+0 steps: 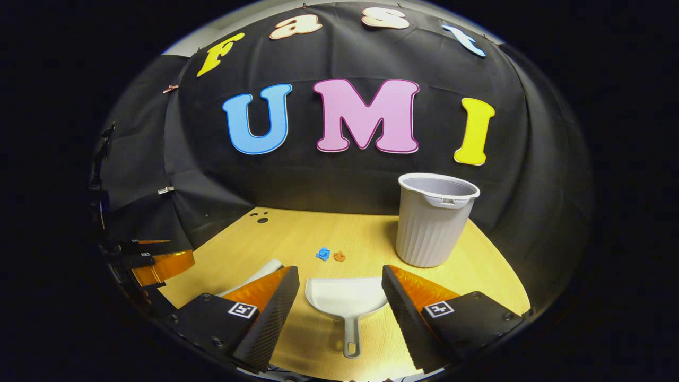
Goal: Pick up the small broom and dustpan from the desktop, sweep the trash into the dustpan with the broom, and then empty the trash into the garbage bin.
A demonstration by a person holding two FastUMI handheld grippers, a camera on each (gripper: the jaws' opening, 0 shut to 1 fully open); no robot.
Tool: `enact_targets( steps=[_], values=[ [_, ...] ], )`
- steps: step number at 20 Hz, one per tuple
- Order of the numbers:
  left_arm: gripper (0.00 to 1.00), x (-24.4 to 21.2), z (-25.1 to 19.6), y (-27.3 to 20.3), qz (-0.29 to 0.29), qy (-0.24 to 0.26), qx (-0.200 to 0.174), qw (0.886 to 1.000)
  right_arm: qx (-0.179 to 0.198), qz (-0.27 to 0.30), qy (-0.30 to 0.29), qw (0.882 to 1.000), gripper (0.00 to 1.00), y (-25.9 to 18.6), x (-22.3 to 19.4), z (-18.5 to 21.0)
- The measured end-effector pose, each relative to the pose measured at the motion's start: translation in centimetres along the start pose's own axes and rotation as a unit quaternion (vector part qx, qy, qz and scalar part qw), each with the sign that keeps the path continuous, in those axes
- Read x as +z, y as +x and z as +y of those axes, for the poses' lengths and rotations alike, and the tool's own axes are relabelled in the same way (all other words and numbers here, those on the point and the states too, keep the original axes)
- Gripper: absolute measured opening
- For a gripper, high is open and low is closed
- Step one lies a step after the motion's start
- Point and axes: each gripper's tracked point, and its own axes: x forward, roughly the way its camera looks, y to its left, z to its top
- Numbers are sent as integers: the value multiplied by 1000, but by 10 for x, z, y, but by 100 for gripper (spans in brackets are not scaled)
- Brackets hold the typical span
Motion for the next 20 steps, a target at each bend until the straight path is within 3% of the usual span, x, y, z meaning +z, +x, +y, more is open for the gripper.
enact_targets(
  steps=[4,8,15,20],
  values=[
    [96,-15,8,17,30,6,-4,1000,-8,23,3,1000,98,5,-14,-6],
    [96,-41,9,38,83,-21,-25,996,-14,54,17,998,98,8,-30,-13],
    [96,-79,9,98,165,-40,-63,983,-17,95,34,995,99,8,-52,-21],
    [95,-104,-3,128,219,-15,-83,972,3,121,56,991,100,12,-67,-14]
  ],
)
